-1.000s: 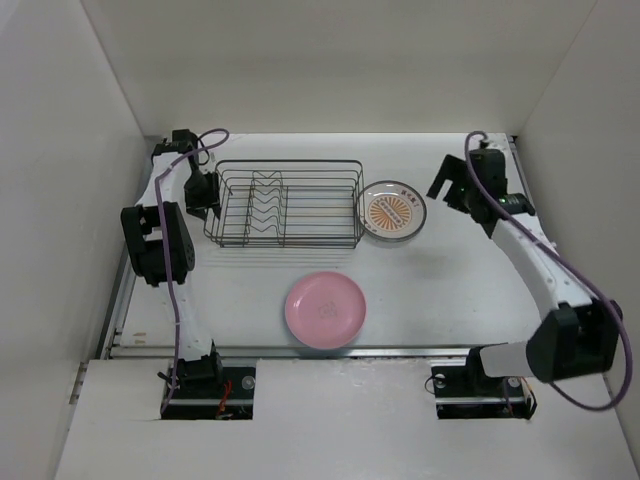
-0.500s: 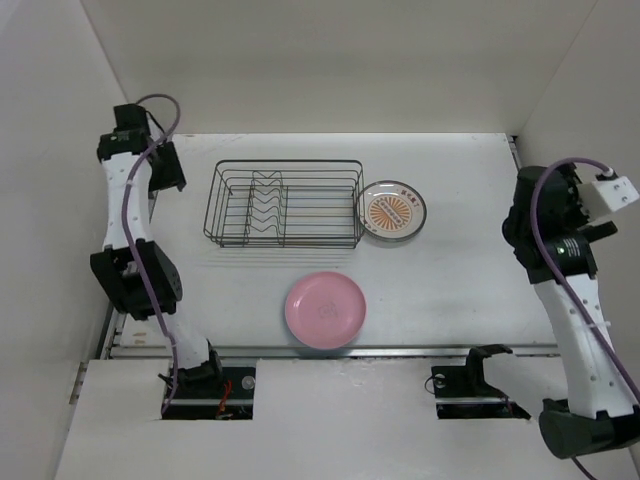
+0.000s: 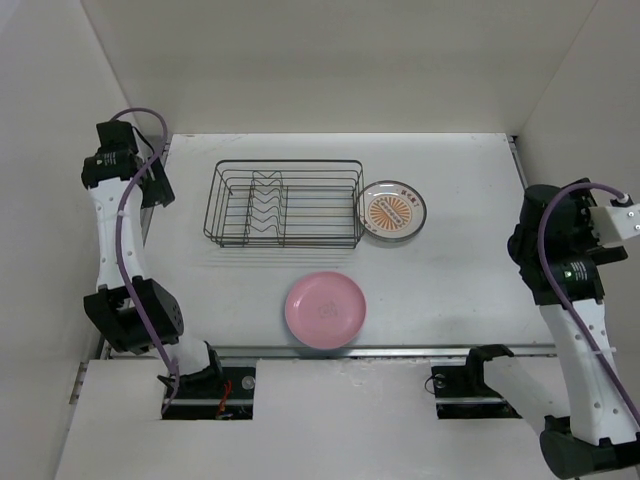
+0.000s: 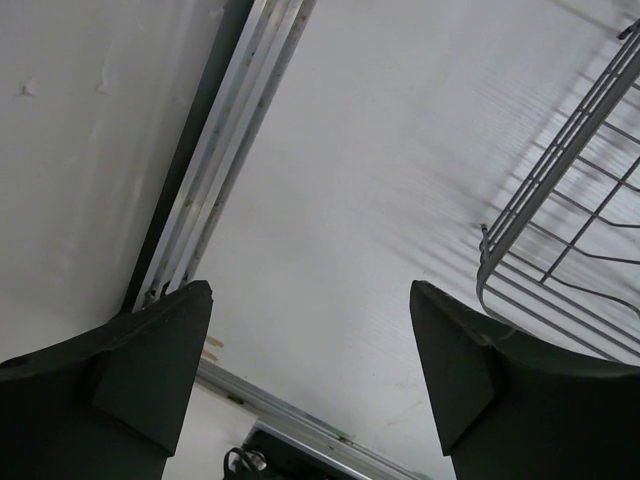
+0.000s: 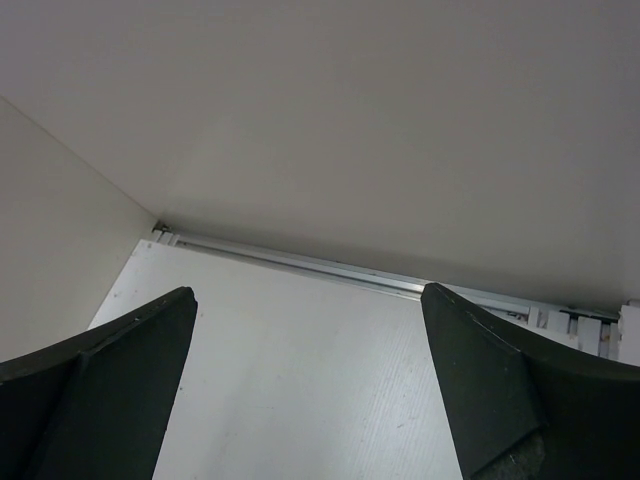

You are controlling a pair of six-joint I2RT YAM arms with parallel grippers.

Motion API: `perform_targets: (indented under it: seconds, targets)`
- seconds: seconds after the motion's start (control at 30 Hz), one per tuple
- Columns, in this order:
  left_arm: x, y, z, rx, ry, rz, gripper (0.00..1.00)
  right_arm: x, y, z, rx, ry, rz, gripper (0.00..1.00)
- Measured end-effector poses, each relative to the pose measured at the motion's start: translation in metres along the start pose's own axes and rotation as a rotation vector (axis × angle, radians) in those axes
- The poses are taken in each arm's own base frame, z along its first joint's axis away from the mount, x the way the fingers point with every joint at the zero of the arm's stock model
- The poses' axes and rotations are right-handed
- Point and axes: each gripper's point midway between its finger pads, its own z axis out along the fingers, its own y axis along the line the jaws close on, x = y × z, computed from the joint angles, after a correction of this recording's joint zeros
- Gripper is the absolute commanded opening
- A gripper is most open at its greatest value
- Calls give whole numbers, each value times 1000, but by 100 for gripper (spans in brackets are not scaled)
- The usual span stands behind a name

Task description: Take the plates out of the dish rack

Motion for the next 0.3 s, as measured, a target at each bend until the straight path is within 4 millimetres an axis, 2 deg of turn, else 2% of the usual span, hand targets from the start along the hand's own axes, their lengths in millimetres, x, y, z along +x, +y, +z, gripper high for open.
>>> perform_targets:
  seconds: [0.3]
  targets:
    - [5,1,-2,2,2,8,82,7,3,0,-23,15,-14,100]
